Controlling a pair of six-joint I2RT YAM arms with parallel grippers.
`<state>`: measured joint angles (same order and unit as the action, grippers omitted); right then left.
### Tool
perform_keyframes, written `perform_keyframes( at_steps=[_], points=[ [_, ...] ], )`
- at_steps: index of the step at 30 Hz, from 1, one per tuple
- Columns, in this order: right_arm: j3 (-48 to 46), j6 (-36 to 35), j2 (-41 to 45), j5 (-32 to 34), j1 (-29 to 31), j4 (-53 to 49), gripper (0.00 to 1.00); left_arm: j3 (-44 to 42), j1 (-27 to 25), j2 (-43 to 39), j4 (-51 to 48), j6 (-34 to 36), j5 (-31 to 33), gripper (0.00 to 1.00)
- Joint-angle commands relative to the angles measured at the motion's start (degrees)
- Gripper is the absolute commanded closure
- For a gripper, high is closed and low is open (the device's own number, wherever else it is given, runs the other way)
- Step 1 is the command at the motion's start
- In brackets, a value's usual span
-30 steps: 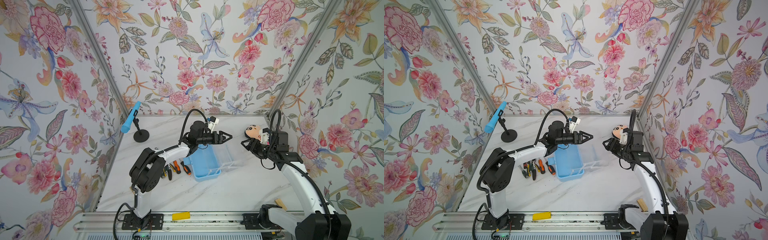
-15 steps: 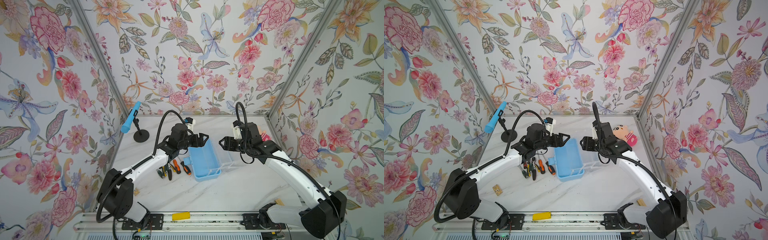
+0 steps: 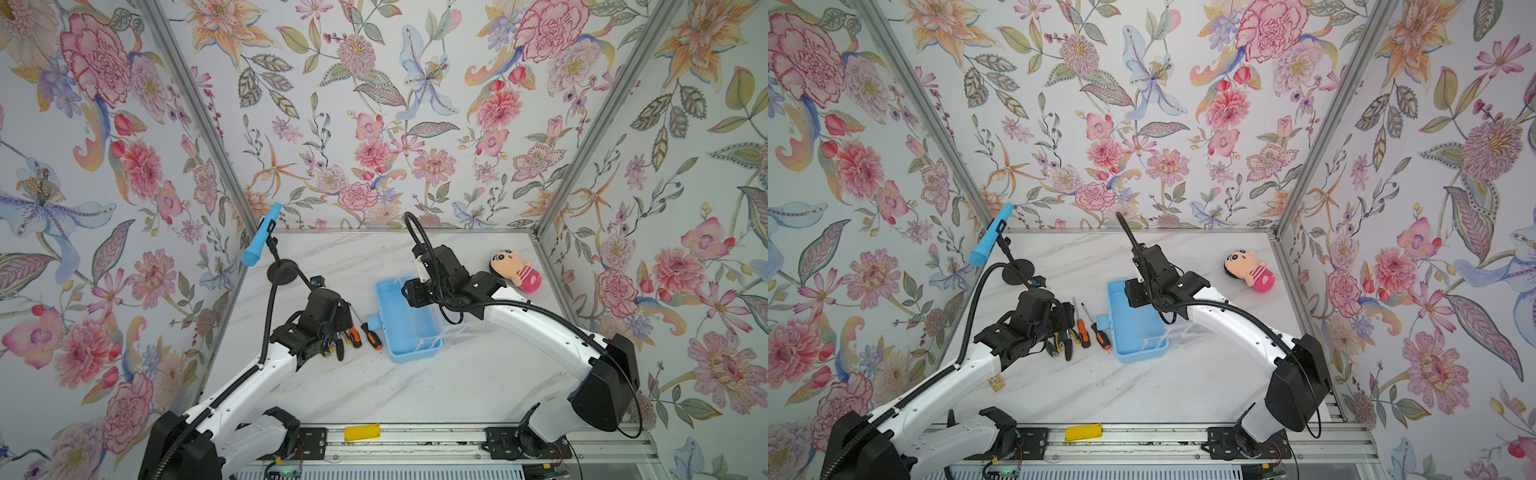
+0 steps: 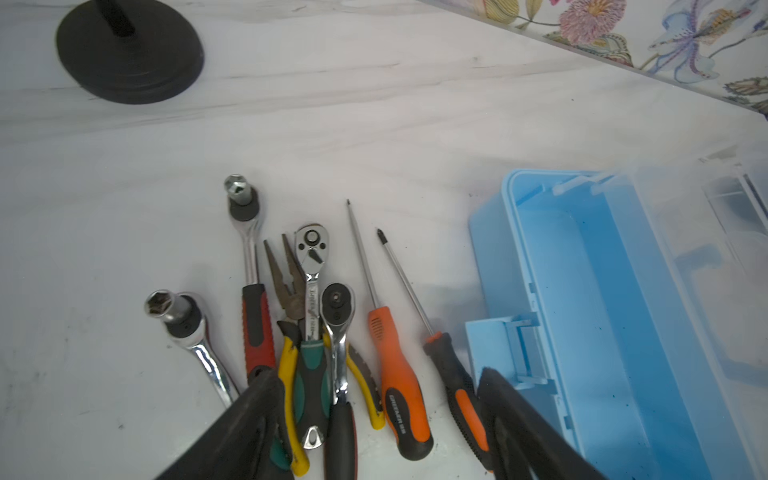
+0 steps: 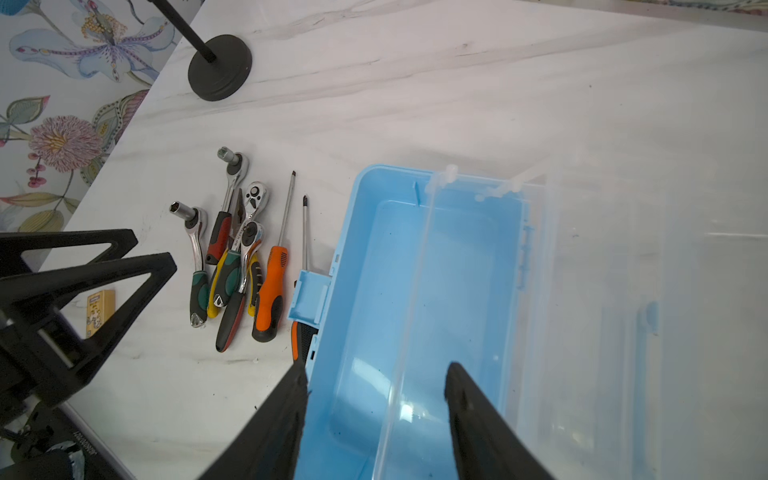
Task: Pack the tool kit
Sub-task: 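Move the left gripper down over the ratchets while the right gripper withdraws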
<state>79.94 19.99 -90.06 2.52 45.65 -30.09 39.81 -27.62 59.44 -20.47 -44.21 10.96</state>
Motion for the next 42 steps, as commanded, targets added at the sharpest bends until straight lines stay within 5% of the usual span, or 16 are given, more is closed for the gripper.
perform_keyframes(
  at_steps=[1,10,42],
  points=[
    [2.70,-1.95,-2.68,0.38,1.00,0.54,0.46,-3.70,3.42,-4.09,-5.30,-4.38,5.87,0.21],
    [4.39,-1.36,-7.46,-4.09,-0.24,2.14,0.44,-11.79,12.97,-5.26,1.87,-7.47,2.03,0.20],
    [-0.48,2.18,-8.90,-13.08,-7.74,6.46,0.45,-8.50,16.89,20.21,14.67,-0.01,-3.42,0.67]
  ],
)
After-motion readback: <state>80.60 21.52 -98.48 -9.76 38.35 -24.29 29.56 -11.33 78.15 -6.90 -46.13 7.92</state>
